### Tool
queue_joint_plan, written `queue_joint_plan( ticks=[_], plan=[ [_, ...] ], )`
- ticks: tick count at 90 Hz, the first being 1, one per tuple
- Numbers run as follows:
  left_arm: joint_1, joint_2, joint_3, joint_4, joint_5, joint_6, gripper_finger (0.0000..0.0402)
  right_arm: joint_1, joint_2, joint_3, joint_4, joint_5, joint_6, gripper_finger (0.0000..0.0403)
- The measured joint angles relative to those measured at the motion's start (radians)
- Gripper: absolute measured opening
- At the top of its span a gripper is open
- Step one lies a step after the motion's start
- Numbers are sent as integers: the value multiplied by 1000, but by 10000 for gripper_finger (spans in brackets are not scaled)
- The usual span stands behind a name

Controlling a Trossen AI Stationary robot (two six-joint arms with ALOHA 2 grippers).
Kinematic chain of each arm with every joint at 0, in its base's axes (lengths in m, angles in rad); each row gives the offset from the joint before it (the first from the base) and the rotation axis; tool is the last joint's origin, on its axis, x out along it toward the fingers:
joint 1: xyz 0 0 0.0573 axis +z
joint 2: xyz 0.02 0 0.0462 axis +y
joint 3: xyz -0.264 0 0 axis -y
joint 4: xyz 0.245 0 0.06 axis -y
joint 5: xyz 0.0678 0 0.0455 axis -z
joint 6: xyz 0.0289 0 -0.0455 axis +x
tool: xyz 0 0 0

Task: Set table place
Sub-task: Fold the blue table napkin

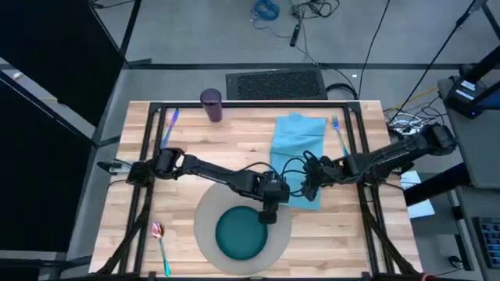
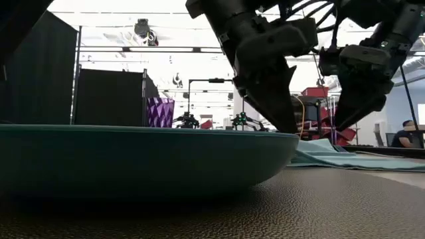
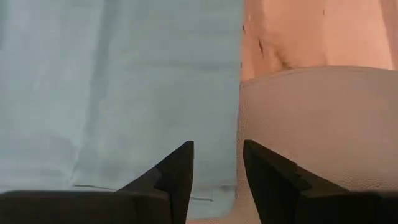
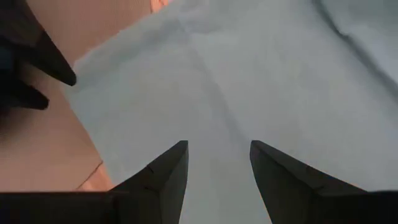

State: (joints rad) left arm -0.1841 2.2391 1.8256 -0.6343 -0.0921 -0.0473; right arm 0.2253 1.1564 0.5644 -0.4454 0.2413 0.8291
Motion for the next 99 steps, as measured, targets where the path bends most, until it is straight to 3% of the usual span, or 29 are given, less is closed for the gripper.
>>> queue_joint_plan(
  ticks=[77,99],
  plan=[
    [-16,60,2,-2,-83,0,125,2,1,0,19,-2,-5,167],
    [-16,60,1,-4,-96,0,125,20,97,0,16,17,-4,141]
  ],
)
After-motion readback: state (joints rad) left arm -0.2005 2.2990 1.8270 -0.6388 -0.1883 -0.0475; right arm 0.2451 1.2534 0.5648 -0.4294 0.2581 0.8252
